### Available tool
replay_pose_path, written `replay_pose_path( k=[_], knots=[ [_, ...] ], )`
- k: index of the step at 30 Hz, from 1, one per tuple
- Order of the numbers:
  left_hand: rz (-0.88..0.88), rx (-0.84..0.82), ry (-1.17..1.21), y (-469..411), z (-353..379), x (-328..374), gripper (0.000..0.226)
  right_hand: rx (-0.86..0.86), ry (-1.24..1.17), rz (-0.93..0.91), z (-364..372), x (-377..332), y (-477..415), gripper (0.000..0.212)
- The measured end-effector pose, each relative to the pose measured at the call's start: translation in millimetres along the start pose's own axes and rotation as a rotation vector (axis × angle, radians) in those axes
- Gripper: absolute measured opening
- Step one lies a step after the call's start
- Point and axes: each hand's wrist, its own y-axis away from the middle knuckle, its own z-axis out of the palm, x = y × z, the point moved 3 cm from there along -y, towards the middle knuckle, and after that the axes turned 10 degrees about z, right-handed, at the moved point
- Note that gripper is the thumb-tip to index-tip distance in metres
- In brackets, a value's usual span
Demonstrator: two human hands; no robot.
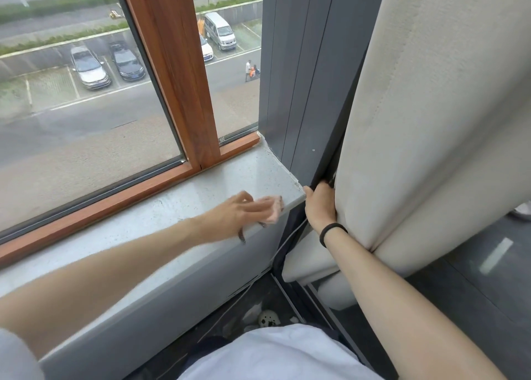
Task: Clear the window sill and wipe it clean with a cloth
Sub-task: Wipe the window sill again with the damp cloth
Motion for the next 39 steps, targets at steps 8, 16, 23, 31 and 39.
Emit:
replay_pose_path(
  k=[8, 16, 23, 31, 39],
  knots=[
    [-0.356, 0.104, -0.02, 12, -2, -6, 0.054, -0.086, -0.045, 0.078, 16, 2, 3, 0.041],
    [-0.505, 0.134, -0.039, 54, -18, -30, 0.05, -0.003, 0.073, -0.052, 14, -10, 18, 0.029],
    [-0.287, 0.072, -0.073, 43, -14, 20, 0.031, -0.048, 0.072, -0.397, 28, -26, 27, 0.017],
    [-0.215, 0.051, -0.001, 65, -11, 46, 0.039, -0.044, 0.137, -0.445, 31, -34, 23, 0.023],
    [-0.474, -0.009, -0.088, -6, -9, 22, 0.037, -0.081, 0.218, -0.5, 36, -35, 23, 0.027]
  ],
)
